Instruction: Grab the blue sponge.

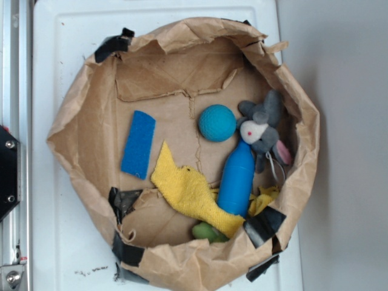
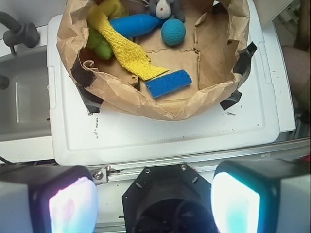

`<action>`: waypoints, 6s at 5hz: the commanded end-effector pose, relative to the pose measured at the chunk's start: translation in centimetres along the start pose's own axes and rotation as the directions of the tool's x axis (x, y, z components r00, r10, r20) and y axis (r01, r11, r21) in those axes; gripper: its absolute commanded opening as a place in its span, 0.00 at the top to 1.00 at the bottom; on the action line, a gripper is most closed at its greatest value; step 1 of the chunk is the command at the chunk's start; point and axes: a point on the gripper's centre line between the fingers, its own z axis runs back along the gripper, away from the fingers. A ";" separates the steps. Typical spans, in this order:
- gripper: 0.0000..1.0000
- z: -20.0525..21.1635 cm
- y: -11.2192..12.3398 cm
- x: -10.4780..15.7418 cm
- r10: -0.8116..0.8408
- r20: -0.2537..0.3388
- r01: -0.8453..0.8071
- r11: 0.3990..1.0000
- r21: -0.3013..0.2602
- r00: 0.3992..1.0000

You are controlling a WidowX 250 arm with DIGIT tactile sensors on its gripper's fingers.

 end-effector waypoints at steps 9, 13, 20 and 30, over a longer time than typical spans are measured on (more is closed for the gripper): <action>0.00 -1.6 -0.7 9.1 0.120 -0.005 -0.120 0.993 -0.006 0.993; 0.00 -5.9 -0.5 11.0 0.764 -0.055 -0.762 0.645 0.055 0.643; 0.00 -11.1 1.5 12.2 0.768 0.012 -0.768 0.639 0.049 0.640; 0.00 -18.6 4.9 9.2 0.777 0.001 -0.776 0.630 -0.015 0.630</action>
